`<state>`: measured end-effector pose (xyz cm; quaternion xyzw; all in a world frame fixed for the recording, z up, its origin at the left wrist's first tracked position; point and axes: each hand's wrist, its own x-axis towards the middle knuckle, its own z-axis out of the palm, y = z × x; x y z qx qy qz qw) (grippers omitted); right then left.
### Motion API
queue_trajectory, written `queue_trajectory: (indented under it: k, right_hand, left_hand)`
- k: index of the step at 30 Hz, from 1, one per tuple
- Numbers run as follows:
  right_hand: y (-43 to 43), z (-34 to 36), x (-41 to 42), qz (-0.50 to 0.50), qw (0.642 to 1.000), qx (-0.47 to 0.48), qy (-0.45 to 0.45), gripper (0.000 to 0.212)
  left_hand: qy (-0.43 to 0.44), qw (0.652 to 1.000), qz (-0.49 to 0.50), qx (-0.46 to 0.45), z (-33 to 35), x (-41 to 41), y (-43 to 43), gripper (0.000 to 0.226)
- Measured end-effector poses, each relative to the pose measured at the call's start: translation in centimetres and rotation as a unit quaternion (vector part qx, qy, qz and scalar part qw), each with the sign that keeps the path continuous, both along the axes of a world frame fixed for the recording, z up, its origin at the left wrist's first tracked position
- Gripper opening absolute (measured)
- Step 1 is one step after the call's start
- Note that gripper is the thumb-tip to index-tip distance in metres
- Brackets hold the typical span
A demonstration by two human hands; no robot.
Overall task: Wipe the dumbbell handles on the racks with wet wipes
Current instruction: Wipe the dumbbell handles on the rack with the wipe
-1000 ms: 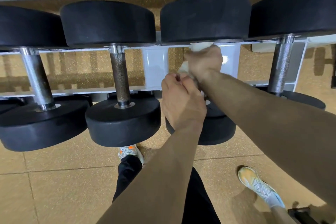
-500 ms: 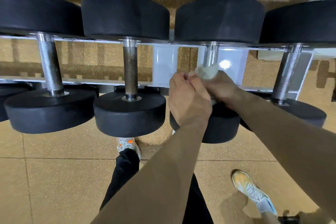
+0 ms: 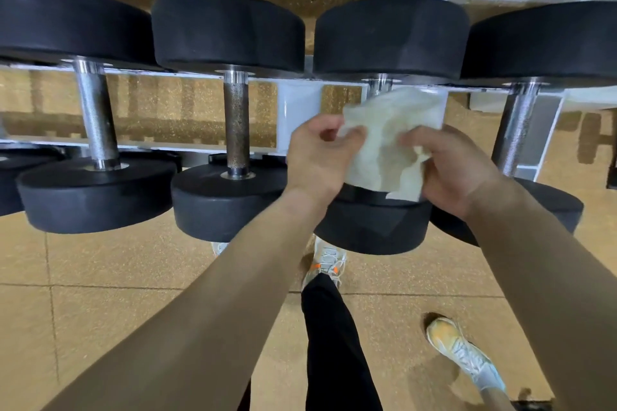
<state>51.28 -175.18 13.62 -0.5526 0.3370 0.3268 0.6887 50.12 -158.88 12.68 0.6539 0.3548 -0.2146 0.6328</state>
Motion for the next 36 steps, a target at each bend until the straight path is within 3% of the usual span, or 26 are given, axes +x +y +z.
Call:
queue_trajectory:
  k: [2,5,6,9,11,12,14,16,19,22,26,28,32,34,36]
  right_hand:
    - [-0.6,-1.3,0.4,0.000,0.994,-0.105,-0.017,0.018]
    - [-1.8,-2.6,0.1,-0.010,0.987,-0.163,-0.003,0.018]
    - [-2.2,-3.0,0.1,-0.012,0.984,-0.176,0.009,0.020]
    - [-3.1,-4.0,0.5,-0.039,0.972,-0.229,0.037,0.016]
    - [-3.1,-4.1,0.9,0.022,0.938,-0.347,-0.007,0.029]
    - [-2.6,-3.6,0.8,0.055,0.907,-0.414,-0.048,0.031]
    - [-0.8,-2.4,-0.2,0.042,0.883,-0.444,-0.146,0.029]
    - [0.8,-2.1,-1.8,0.005,0.890,-0.421,-0.174,0.028]
    - [1.8,-3.2,-3.9,-0.002,0.907,-0.406,-0.115,0.022]
    - [2.0,-4.2,-4.9,-0.015,0.899,-0.428,-0.091,0.018]
    - [2.3,-4.4,-4.8,-0.053,0.893,-0.436,-0.099,0.015]
    - [2.3,-4.3,-4.9,-0.061,0.896,-0.429,-0.102,0.015]
    - [2.4,-4.1,-5.0,-0.065,0.901,-0.415,-0.113,0.017]
    - [2.4,-4.1,-4.9,-0.060,0.903,-0.412,-0.108,0.019]
    - [2.4,-3.9,-4.9,-0.058,0.905,-0.409,-0.102,0.018]
  left_hand:
    - [-0.019,0.998,-0.007,0.052,-1.1,0.3,0.4,0.018]
    - [-0.029,0.993,-0.050,0.101,-2.9,0.5,0.5,0.010]
    - [-0.027,0.990,-0.062,0.120,-3.6,0.6,0.5,0.016]
    - [0.027,0.984,-0.068,0.165,-4.8,0.8,0.3,0.014]
    - [0.060,0.972,-0.063,0.219,-4.7,0.9,0.0,0.024]
    - [0.043,0.964,-0.048,0.258,-4.2,0.9,-0.3,0.033]
    - [-0.054,0.942,-0.027,0.329,-3.6,0.6,-1.3,0.037]
    - [-0.063,0.954,-0.060,0.287,-3.1,0.4,-3.1,0.042]
    - [0.100,0.982,-0.121,0.108,-4.2,1.4,-6.2,0.050]
    - [0.172,0.975,-0.110,0.091,-5.6,3.2,-7.8,0.050]
    - [0.136,0.990,-0.036,-0.007,-6.1,5.9,-6.9,0.069]
    - [0.104,0.991,-0.030,-0.081,-6.6,6.8,-6.0,0.054]
    - [0.134,0.966,-0.096,-0.201,-7.3,6.3,-4.3,0.029]
    - [0.175,0.949,-0.192,-0.180,-7.4,4.8,-3.6,0.031]
    - [0.193,0.948,-0.247,-0.062,-7.6,3.1,-3.7,0.040]
